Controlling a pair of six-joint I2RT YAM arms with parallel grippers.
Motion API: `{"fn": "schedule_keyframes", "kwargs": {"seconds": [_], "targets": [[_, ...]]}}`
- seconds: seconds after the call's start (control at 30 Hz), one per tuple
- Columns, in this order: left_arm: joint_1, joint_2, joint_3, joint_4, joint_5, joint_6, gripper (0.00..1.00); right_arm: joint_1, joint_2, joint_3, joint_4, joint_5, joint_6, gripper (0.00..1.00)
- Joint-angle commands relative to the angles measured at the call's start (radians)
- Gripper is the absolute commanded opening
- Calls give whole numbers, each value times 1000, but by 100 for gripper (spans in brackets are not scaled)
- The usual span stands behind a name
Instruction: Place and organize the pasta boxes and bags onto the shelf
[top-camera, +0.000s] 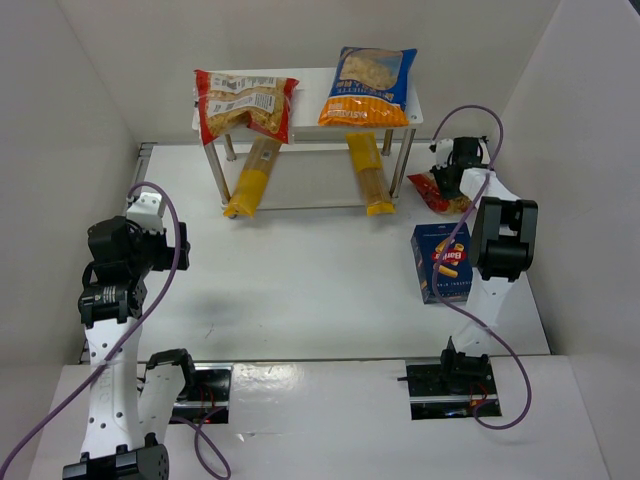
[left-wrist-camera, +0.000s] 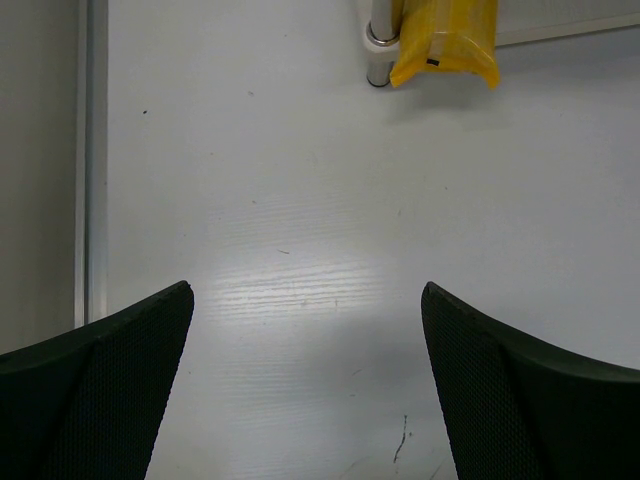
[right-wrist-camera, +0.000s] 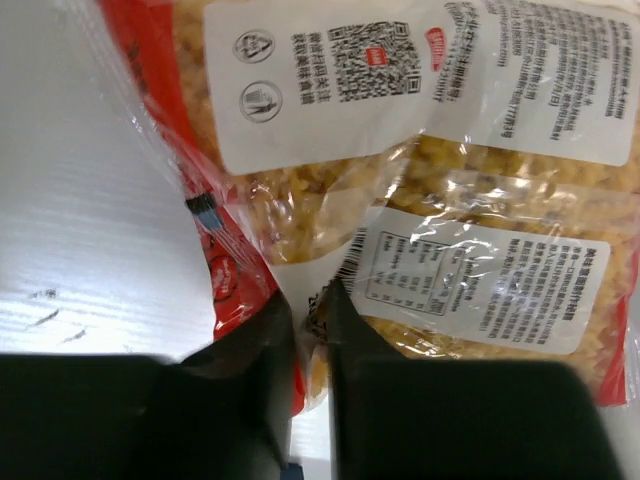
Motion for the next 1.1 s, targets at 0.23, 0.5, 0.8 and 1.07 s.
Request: {"fn": "schedule_keyframes", "kwargs": {"seconds": [0.23,0.5,0.8,1.07], "targets": [[7,-3,4,20,26,15,100,7,-58,5,-92,-59,19,0],[7,-3,4,20,26,15,100,-14,-172,50,-170,-197,10,0],[7,-12,4,20,26,15,100,-43,-386,82,-217,-310,0,0],[7,-12,4,20,35,24,100,-53,-520,133,-407,-458,-59,0]]}}
